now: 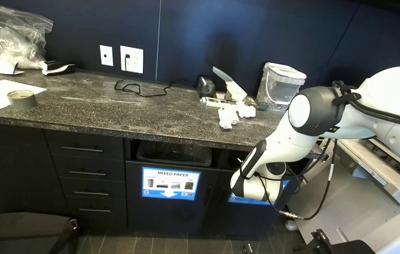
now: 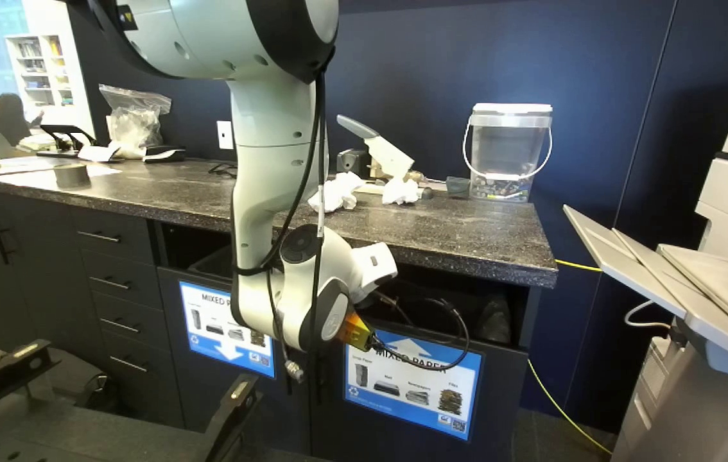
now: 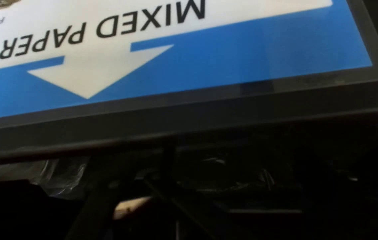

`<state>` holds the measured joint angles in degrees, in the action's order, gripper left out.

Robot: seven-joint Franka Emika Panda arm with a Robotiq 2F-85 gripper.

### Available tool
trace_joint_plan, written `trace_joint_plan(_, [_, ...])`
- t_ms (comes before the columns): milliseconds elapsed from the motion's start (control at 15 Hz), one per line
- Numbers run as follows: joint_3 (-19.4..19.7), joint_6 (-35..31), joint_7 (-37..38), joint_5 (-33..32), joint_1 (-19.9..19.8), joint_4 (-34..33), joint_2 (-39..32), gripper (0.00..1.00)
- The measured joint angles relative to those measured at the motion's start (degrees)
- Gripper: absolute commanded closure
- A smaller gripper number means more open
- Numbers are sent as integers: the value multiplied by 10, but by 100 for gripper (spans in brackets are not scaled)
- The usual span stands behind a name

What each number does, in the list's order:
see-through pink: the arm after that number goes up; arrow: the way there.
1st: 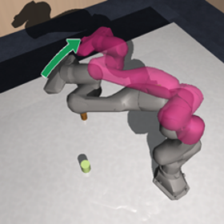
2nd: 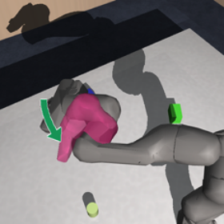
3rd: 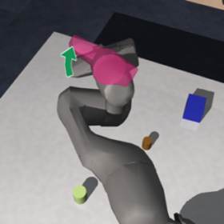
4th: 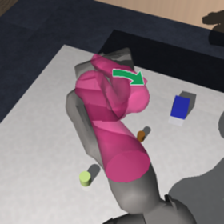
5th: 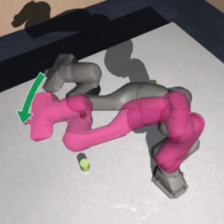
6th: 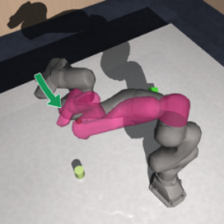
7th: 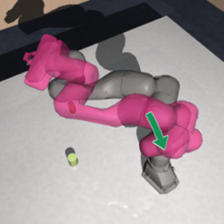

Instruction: Pick up the papers from the counter and put them in the bin

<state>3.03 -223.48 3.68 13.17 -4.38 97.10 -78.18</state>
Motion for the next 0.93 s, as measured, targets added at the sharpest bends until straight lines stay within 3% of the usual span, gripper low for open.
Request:
trace_joint_plan(533, [-2,-119,-2,19,3,50,11,0])
trace_joint_plan(933, [-2,-86,-24,16,17,155,84,0])
